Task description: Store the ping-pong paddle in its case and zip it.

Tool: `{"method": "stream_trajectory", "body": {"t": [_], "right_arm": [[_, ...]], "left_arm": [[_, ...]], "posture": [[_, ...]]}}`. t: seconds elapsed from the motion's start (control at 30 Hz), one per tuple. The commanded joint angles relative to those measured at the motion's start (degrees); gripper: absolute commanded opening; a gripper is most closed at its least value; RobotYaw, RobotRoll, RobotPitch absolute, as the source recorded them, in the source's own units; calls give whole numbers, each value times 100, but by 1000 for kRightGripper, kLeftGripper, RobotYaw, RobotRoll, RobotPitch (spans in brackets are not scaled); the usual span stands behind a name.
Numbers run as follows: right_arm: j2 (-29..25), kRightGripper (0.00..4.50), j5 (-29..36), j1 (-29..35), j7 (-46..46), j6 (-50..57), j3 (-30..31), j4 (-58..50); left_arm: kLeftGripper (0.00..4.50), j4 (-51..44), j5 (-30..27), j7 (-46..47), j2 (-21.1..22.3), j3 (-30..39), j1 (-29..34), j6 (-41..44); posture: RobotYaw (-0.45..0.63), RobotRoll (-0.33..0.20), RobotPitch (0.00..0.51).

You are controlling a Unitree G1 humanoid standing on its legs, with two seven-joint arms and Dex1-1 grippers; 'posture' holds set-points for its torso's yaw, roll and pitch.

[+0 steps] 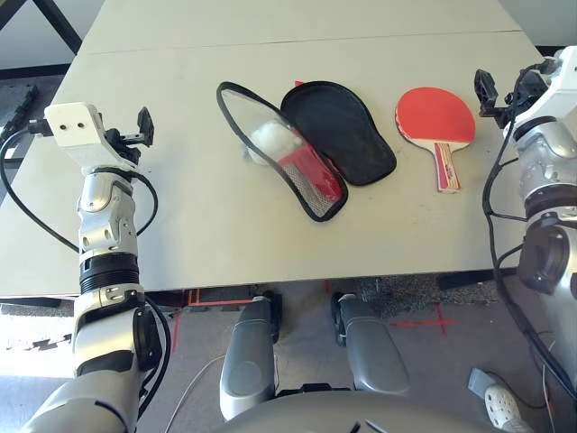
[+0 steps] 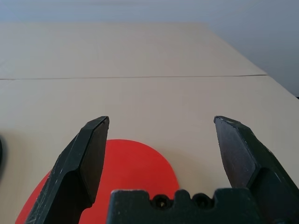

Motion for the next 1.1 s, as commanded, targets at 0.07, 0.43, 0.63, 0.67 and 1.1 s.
{"method": "stream_trajectory", "body": {"t": [0.07,0.43,0.63,0.67,1.1], "right_arm": [[-58,4465,-19,-19,57,45,8,111],[-159,4465,10,109,43,53,-69,105],[-196,4465,-35,174,33,111,-26,85],[-195,4465,-48,182,63,140,-3,74],[19,4465,10,160,291,569,138,-125]], "left_arm": [[4500,60,3,32,-47,0,39,-20],[4500,113,0,-326,315,-44,-376,-4],[4500,-520,-388,-1163,678,-225,-714,732],[4500,-825,-543,-1446,764,-337,-807,1061],[4500,-3681,-1773,-3100,930,-1690,-1075,3665]], "posture": [[100,0,197],[89,0,178],[88,0,181],[88,0,181],[70,0,184]]}}
